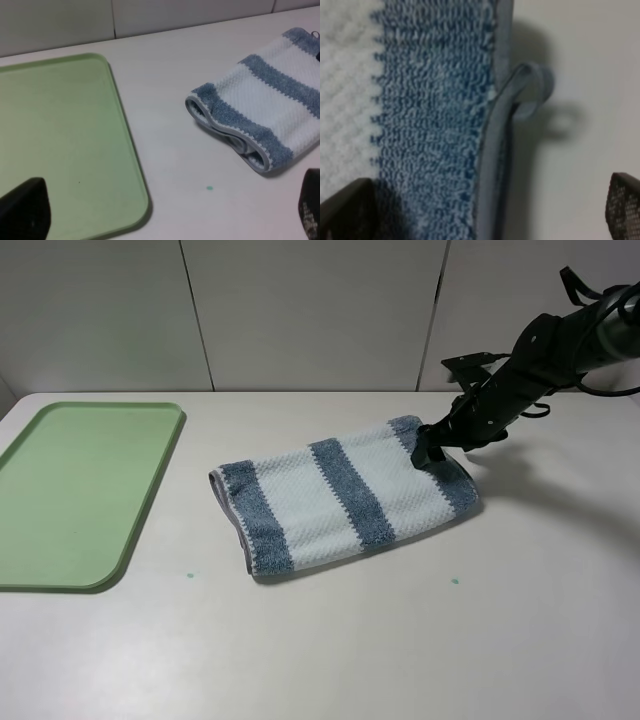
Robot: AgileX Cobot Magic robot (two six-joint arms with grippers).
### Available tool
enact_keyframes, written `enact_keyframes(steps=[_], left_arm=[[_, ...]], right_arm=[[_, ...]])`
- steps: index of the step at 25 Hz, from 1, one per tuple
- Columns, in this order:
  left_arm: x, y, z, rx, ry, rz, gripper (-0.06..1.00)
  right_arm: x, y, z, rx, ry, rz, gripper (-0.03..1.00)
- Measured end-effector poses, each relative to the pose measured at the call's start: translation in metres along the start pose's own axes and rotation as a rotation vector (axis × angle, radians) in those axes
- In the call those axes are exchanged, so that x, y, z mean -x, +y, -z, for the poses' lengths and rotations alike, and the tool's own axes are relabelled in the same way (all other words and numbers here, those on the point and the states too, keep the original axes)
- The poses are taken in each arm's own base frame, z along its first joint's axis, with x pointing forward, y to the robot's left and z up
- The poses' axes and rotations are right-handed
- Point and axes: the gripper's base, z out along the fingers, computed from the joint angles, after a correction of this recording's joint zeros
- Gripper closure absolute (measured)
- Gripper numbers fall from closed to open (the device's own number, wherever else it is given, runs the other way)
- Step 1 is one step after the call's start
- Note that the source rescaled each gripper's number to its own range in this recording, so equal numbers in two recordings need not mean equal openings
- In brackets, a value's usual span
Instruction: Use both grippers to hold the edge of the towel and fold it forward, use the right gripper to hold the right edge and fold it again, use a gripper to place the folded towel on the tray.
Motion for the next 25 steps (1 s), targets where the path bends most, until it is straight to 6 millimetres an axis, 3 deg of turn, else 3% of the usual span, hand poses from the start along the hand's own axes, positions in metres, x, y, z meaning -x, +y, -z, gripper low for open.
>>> enact_keyframes(steps=[8, 17, 19, 25], left_arm=[[0.0, 0.0, 0.0, 0.0, 0.0, 0.0, -0.05], [0.0, 0.0, 0.0, 0.0, 0.0, 0.0, -0.05], [0.0, 0.0, 0.0, 0.0, 0.0, 0.0, -0.05], [0.0, 0.0, 0.0, 0.0, 0.0, 0.0, -0.05]], right_arm=[[-0.004, -0.001, -0.014, 0.015, 0.022, -0.063, -0.03], [-0.003, 0.0, -0.016, 0.021, 0.026, -0.155, -0.03], [-0.004, 0.0, -0.016, 0.03, 0.038, -0.176, 0.06], [-0.008, 0.005, -0.016, 0.073, 0.091, -0.255, 0.53]])
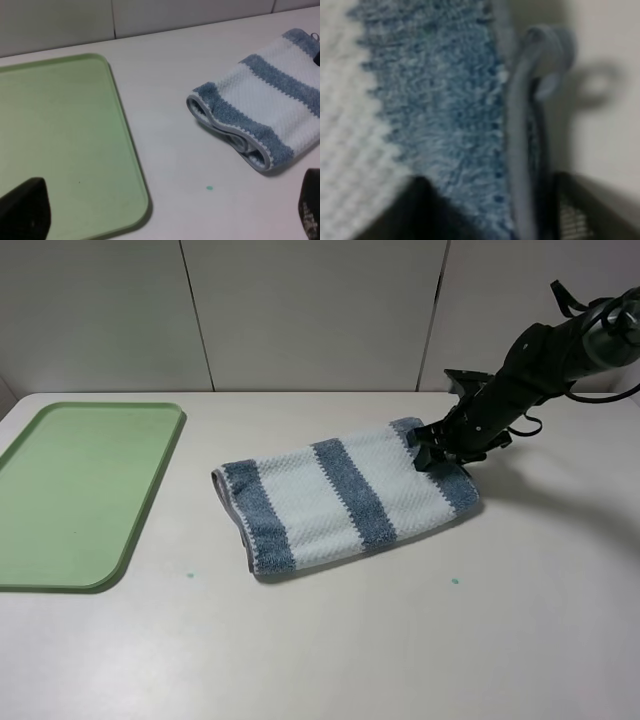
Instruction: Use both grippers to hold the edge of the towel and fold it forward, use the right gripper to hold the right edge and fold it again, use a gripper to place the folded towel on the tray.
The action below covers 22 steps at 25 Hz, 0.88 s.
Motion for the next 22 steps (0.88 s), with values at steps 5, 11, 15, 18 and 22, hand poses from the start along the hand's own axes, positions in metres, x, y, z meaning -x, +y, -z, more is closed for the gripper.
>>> enact_keyframes(steps=[5, 11, 15, 18, 22], left_arm=[[0.0, 0.0, 0.0, 0.0, 0.0, 0.0, -0.05], [0.0, 0.0, 0.0, 0.0, 0.0, 0.0, -0.05], [0.0, 0.0, 0.0, 0.0, 0.0, 0.0, -0.05], [0.0, 0.0, 0.0, 0.0, 0.0, 0.0, -0.05], [0.0, 0.0, 0.0, 0.0, 0.0, 0.0, -0.05]], right_arm=[[-0.002, 0.001, -0.001, 0.015, 0.022, -0.02, 0.79], [-0.003, 0.001, -0.002, 0.019, 0.025, -0.029, 0.91], [-0.002, 0.001, 0.0, 0.013, 0.026, -0.013, 0.91], [-0.003, 0.002, 0.007, 0.002, 0.036, 0.02, 0.91], [-0.004, -0.002, 0.018, -0.014, 0.051, 0.055, 0.91]])
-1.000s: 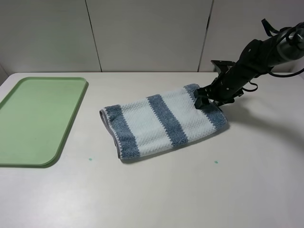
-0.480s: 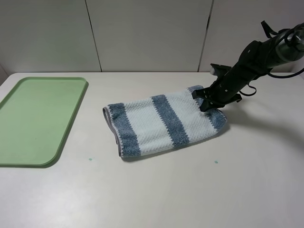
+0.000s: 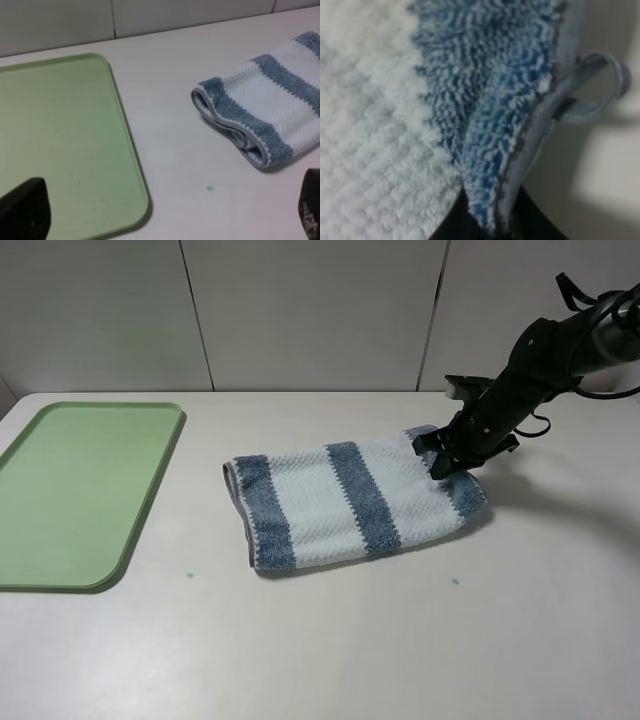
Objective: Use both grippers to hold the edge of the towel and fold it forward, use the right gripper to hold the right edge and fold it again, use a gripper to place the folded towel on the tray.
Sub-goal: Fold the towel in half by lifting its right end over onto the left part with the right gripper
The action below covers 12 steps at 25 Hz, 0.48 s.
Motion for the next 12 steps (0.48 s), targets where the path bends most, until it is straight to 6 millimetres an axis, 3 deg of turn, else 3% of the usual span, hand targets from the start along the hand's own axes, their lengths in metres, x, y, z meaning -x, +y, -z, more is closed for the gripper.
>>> enact_keyframes(steps=[12], left_arm=[[0.0, 0.0, 0.0, 0.0, 0.0, 0.0, -0.05]], right_arm=[[-0.002, -0.048, 0.04, -0.093, -0.01, 0.002, 0.91]])
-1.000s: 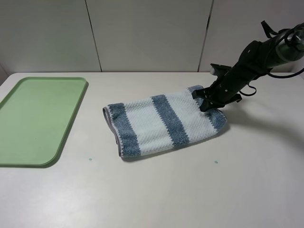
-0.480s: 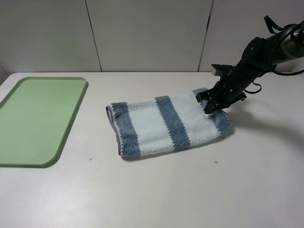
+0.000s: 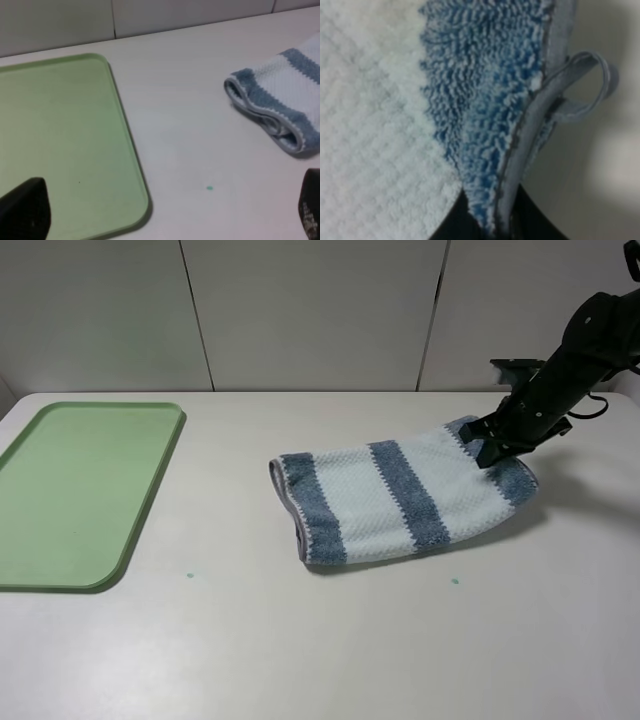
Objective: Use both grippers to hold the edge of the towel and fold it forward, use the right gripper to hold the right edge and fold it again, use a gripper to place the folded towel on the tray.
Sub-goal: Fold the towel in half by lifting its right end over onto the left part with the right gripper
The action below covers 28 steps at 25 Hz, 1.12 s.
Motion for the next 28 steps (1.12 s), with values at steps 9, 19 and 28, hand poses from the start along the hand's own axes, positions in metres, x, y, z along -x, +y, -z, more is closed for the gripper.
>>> enact_keyframes(steps=[9, 19, 28], left_arm=[[0.0, 0.0, 0.0, 0.0, 0.0, 0.0, -0.05], [0.0, 0.0, 0.0, 0.0, 0.0, 0.0, -0.05], [0.0, 0.0, 0.0, 0.0, 0.0, 0.0, -0.05]], right_arm=[[-0.002, -0.032, 0.023, -0.065, -0.036, -0.023, 0.91], [-0.001, -0.018, 0.038, -0.057, -0.032, 0.011, 0.91], [0.005, 0.037, 0.068, -0.013, -0.052, 0.121, 0.91]])
